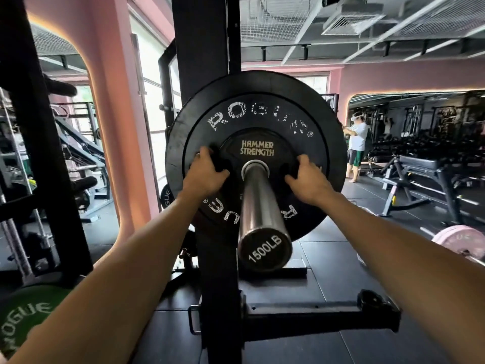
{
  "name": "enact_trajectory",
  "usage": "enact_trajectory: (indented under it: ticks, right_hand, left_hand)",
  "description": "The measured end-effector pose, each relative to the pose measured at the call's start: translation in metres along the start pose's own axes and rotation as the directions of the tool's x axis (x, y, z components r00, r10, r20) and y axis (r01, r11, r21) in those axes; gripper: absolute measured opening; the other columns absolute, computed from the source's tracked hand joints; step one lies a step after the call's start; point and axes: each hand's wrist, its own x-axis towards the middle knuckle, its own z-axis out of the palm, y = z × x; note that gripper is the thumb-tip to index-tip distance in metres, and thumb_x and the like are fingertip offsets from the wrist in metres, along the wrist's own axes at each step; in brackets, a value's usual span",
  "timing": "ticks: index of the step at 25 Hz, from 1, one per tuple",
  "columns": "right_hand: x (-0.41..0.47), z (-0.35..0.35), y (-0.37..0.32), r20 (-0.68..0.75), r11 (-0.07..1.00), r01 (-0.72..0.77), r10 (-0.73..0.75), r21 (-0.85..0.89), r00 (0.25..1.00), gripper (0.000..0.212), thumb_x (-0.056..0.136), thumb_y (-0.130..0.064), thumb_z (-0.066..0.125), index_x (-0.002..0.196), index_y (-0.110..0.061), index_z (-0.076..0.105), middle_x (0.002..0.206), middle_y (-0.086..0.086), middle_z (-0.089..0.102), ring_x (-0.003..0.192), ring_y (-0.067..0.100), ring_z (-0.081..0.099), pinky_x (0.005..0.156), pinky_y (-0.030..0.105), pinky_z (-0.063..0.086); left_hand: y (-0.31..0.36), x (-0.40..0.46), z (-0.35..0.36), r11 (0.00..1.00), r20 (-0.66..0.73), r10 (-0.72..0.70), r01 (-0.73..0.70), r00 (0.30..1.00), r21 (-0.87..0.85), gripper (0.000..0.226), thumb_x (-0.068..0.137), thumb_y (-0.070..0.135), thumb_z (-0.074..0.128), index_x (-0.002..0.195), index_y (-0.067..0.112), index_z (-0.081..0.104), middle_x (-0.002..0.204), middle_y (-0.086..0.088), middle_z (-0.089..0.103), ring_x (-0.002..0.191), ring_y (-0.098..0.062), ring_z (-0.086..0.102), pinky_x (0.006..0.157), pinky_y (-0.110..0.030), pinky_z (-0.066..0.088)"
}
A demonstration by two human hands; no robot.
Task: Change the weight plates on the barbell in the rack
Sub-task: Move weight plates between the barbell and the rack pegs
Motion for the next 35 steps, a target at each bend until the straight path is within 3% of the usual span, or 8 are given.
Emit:
enact_trajectory:
  ticks: [3, 7, 12, 16, 19, 29, 35]
  right_hand:
    - [0.011, 0.009, -0.004, -0.063, 1.0, 0.011, -0.013, -0.017, 0.998, 0.045, 0.091, -0.029, 0.057, 0.122, -0.009, 0.033, 0.126, 0.02, 0.051, 0.112, 0.04, 0.054, 0.088, 0.044, 0.041]
    - [0.008, 0.014, -0.015, -0.106, 0.996, 0.034, -0.043, -0.081, 0.993, 0.039, 0.091, -0.019, 0.054, 0.12, -0.006, 0.031, 0.124, 0.025, 0.049, 0.11, 0.044, 0.052, 0.09, 0.047, 0.038]
    - [-0.018, -0.005, -0.023, -0.036, 0.999, 0.045, -0.044, 0.017, 0.998, 0.04, 0.091, -0.016, 0.054, 0.116, -0.007, 0.025, 0.097, 0.023, 0.057, 0.092, 0.043, 0.059, 0.074, 0.042, 0.043]
    - [-0.057, -0.03, -0.034, -0.029, 1.0, 0.019, -0.019, -0.009, 0.999, 0.027, 0.092, -0.021, 0.053, 0.106, -0.008, 0.034, 0.106, 0.023, 0.058, 0.099, 0.042, 0.058, 0.077, 0.041, 0.045]
    - [-0.097, -0.048, -0.043, -0.069, 0.999, 0.037, -0.038, -0.017, 0.997, 0.023, 0.092, -0.023, 0.052, 0.101, -0.009, 0.036, 0.103, 0.023, 0.061, 0.094, 0.044, 0.06, 0.076, 0.044, 0.048]
    - [-0.223, -0.112, -0.079, -0.085, 0.989, 0.102, -0.111, -0.103, 0.99, 0.019, 0.094, -0.018, 0.049, 0.098, -0.008, 0.033, 0.09, 0.021, 0.058, 0.081, 0.038, 0.058, 0.065, 0.039, 0.044]
    - [-0.261, -0.136, -0.119, -0.115, 0.982, 0.146, -0.159, -0.117, 0.98, 0.017, 0.095, -0.021, 0.046, 0.097, -0.008, 0.035, 0.08, 0.014, 0.053, 0.07, 0.033, 0.054, 0.062, 0.038, 0.043]
  left_hand:
    - [0.004, 0.011, 0.012, 0.996, -0.043, 0.033, -0.029, 0.999, 0.085, 0.055, 0.083, 0.026, 0.066, 0.125, 0.005, 0.038, 0.127, -0.023, 0.05, 0.114, -0.043, 0.051, 0.096, -0.05, 0.042]
    - [0.005, 0.009, 0.014, 0.98, -0.019, 0.128, -0.124, 0.992, 0.156, 0.05, 0.084, 0.015, 0.055, 0.129, 0.006, 0.035, 0.132, -0.025, 0.046, 0.117, -0.045, 0.048, 0.097, -0.053, 0.038]
    - [0.01, -0.015, -0.006, 0.987, 0.026, 0.1, -0.103, 0.995, 0.12, 0.043, 0.084, 0.018, 0.056, 0.118, 0.007, 0.031, 0.113, -0.026, 0.058, 0.106, -0.046, 0.055, 0.09, -0.05, 0.044]
    - [0.019, -0.046, -0.031, 0.97, 0.06, 0.095, -0.107, 0.994, 0.22, 0.048, 0.08, 0.023, 0.058, 0.119, 0.01, 0.033, 0.107, -0.02, 0.062, 0.099, -0.043, 0.06, 0.079, -0.046, 0.048]
    - [0.029, -0.079, -0.056, 0.948, 0.021, 0.126, -0.127, 0.992, 0.293, 0.046, 0.085, 0.026, 0.055, 0.125, 0.008, 0.042, 0.107, -0.022, 0.064, 0.1, -0.045, 0.06, 0.08, -0.046, 0.047]
    - [0.067, -0.203, -0.137, 0.954, 0.016, 0.216, -0.214, 0.976, 0.207, 0.029, 0.083, 0.012, 0.051, 0.11, 0.004, 0.05, 0.101, -0.02, 0.067, 0.09, -0.043, 0.063, 0.081, -0.047, 0.053]
    - [0.071, -0.226, -0.188, 0.95, 0.0, 0.233, -0.227, 0.973, 0.215, 0.028, 0.083, 0.012, 0.049, 0.11, 0.004, 0.051, 0.095, -0.021, 0.066, 0.087, -0.042, 0.063, 0.078, -0.047, 0.054]
